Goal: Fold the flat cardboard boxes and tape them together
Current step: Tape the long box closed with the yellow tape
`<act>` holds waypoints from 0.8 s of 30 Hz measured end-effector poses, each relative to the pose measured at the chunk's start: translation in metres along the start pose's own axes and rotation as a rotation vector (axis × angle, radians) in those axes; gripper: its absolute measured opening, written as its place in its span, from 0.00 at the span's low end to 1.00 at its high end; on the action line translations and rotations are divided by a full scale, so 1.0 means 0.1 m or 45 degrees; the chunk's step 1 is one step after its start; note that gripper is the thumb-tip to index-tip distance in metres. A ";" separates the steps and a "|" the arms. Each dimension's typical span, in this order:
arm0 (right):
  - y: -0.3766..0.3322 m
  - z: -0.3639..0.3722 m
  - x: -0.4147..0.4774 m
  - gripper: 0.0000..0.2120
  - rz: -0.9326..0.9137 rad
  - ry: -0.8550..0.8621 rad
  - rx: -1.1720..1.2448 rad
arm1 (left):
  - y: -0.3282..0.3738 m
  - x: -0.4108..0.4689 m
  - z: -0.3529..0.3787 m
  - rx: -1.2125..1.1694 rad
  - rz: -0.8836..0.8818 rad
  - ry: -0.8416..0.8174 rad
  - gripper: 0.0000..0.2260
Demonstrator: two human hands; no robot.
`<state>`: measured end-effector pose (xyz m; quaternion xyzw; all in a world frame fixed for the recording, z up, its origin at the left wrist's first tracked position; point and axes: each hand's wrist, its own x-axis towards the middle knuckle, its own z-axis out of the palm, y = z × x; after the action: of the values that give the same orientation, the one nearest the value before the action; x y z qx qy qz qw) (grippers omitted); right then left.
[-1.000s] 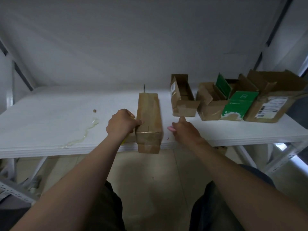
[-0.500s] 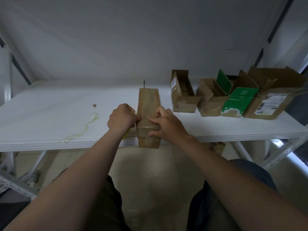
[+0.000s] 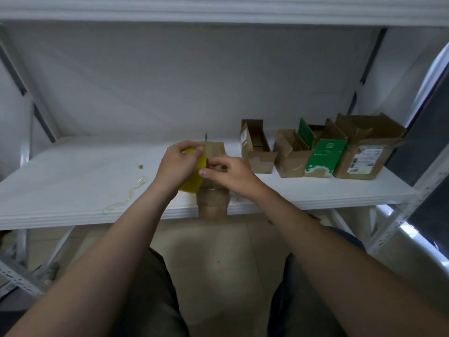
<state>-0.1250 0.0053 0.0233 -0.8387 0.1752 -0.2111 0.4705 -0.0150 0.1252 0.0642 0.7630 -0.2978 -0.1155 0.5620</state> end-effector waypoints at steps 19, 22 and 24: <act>-0.06 -0.12 -0.58 0.19 0.269 -0.034 0.399 | 0.07 -0.40 0.54 -0.287 0.173 -0.063 0.11; -0.06 -0.13 -0.59 0.17 0.276 -0.018 0.370 | 0.00 -0.38 0.57 -0.311 0.123 -0.130 0.13; -0.07 -0.14 -0.59 0.16 0.289 -0.019 0.364 | -0.06 -0.37 0.57 -0.342 0.110 -0.125 0.13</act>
<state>-0.1816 0.0280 0.0245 -0.7397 0.2335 -0.1729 0.6070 -0.0715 0.1030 0.0337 0.6610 -0.3393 -0.1672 0.6481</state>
